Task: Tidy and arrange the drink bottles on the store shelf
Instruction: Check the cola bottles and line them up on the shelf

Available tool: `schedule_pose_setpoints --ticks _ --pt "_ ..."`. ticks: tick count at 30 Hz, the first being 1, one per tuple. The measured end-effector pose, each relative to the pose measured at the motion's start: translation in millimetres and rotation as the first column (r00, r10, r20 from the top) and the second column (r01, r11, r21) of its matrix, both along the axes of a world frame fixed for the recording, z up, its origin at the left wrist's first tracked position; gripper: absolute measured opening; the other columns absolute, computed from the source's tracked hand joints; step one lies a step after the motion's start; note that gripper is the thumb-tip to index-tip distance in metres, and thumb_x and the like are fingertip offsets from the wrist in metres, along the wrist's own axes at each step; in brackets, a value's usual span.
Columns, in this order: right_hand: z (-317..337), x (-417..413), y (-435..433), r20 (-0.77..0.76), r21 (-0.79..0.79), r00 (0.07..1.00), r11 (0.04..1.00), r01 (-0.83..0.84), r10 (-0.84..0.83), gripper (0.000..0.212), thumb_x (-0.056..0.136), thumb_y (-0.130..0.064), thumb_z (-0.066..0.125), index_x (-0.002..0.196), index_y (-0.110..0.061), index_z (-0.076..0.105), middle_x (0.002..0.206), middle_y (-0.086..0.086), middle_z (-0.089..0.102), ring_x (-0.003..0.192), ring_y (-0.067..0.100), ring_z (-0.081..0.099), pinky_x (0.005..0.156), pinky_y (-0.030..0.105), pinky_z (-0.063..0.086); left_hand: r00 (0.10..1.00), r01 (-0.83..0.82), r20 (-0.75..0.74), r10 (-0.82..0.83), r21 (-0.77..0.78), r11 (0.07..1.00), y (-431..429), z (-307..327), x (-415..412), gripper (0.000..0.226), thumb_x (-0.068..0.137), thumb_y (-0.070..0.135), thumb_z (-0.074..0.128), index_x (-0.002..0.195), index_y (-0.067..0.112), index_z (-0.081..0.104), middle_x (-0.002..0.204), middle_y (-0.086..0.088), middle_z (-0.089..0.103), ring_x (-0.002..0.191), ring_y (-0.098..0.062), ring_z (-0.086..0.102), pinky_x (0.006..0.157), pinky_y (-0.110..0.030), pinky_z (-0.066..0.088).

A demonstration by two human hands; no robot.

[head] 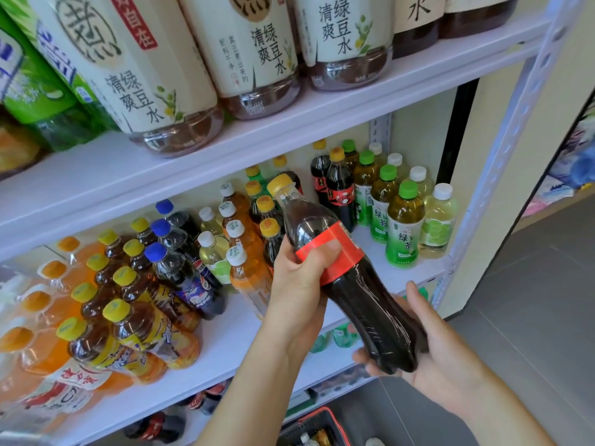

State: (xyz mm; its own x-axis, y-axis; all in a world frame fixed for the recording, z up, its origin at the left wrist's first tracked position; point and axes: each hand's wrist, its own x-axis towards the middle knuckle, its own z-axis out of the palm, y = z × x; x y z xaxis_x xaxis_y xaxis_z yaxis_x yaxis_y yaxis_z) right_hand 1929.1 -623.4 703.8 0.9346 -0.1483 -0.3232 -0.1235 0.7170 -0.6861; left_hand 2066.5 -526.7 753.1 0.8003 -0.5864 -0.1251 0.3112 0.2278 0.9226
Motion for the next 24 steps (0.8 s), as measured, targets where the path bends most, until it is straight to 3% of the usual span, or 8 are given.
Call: schedule_pose_setpoints --ticks 1,3,7,11,13,16,21,24 --pt "-1.4 -1.3 -1.5 0.029 0.104 0.997 0.992 -0.07 0.067 0.07 0.077 -0.065 0.066 0.119 -0.008 0.067 0.105 0.03 0.067 0.077 0.04 0.069 0.059 0.039 0.057 0.999 0.031 -0.023 -0.032 -0.03 0.999 0.7 0.5 0.2 0.057 0.068 0.018 0.074 0.122 0.009 0.055 0.111 -0.02 0.07 0.093 -0.031 0.071 0.081 -0.046 0.059" --pt "-4.9 -1.2 -3.6 0.097 0.125 0.986 0.981 -0.147 0.135 0.075 0.074 -0.061 0.073 0.123 -0.005 0.064 0.103 0.03 0.066 0.077 0.038 0.068 0.059 0.039 0.056 0.994 0.092 -0.044 -0.095 -0.078 0.993 1.2 3.0 0.8 0.072 0.067 0.021 0.075 0.132 0.004 0.048 0.118 -0.021 0.068 0.103 -0.033 0.07 0.081 -0.045 0.059" --pt "-4.7 3.4 2.4 0.132 -0.181 0.991 0.982 0.052 -0.028 0.065 0.066 -0.054 0.084 0.117 -0.017 0.066 0.102 0.022 0.069 0.087 0.037 0.07 0.066 0.039 0.056 0.996 0.056 0.064 -0.055 -0.017 0.998 2.4 13.4 11.4 0.066 0.067 0.031 0.081 0.126 0.017 0.054 0.107 -0.006 0.074 0.095 -0.021 0.072 0.076 -0.032 0.058" --pt "2.0 5.5 7.5 0.159 -0.663 0.963 0.699 0.268 -0.219 0.06 0.063 -0.054 0.081 0.117 -0.033 0.061 0.092 -0.001 0.071 0.076 0.018 0.07 0.063 0.023 0.055 0.977 -0.062 0.209 0.046 0.07 0.996 6.8 19.5 20.4 0.056 0.066 0.039 0.083 0.114 0.02 0.061 0.095 -0.001 0.074 0.089 -0.02 0.072 0.076 -0.029 0.057" --pt "3.5 5.4 9.8 0.186 -0.742 0.948 0.596 0.307 -0.257 0.063 0.061 -0.052 0.08 0.118 -0.033 0.059 0.092 -0.005 0.07 0.075 0.014 0.069 0.063 0.019 0.053 0.976 -0.106 0.195 0.097 0.036 0.994 8.0 18.7 20.5 0.048 0.068 0.031 0.08 0.11 0.015 0.062 0.09 -0.002 0.073 0.083 -0.019 0.071 0.072 -0.03 0.057" --pt "3.1 6.0 13.7 0.223 -0.771 0.931 0.532 0.35 -0.29 0.063 0.06 -0.046 0.082 0.116 -0.032 0.059 0.093 -0.007 0.069 0.077 0.012 0.069 0.065 0.015 0.051 0.977 -0.133 0.169 0.133 -0.011 0.991 7.9 14.2 19.3 0.036 0.069 0.022 0.075 0.102 0.016 0.063 0.082 0.0 0.071 0.076 -0.016 0.068 0.069 -0.03 0.057" --pt "7.2 6.9 11.3 0.172 -0.779 0.957 0.563 0.276 -0.232 0.063 0.057 -0.049 0.082 0.114 -0.037 0.057 0.093 -0.009 0.066 0.077 0.01 0.069 0.066 0.018 0.054 0.975 -0.147 0.157 0.158 -0.081 0.986 10.7 13.7 19.2 0.039 0.06 0.015 0.076 0.097 0.014 0.064 0.081 -0.005 0.07 0.072 -0.019 0.067 0.067 -0.033 0.057" --pt "9.8 7.4 0.3 0.077 -0.512 0.997 0.858 0.044 -0.006 0.065 0.06 -0.06 0.083 0.115 -0.032 0.063 0.104 0.005 0.068 0.089 0.024 0.071 0.065 0.034 0.057 0.99 -0.078 0.108 0.095 -0.149 0.986 11.6 15.4 20.4 0.051 0.054 0.015 0.073 0.105 0.015 0.064 0.09 -0.014 0.071 0.077 -0.026 0.07 0.067 -0.038 0.059"
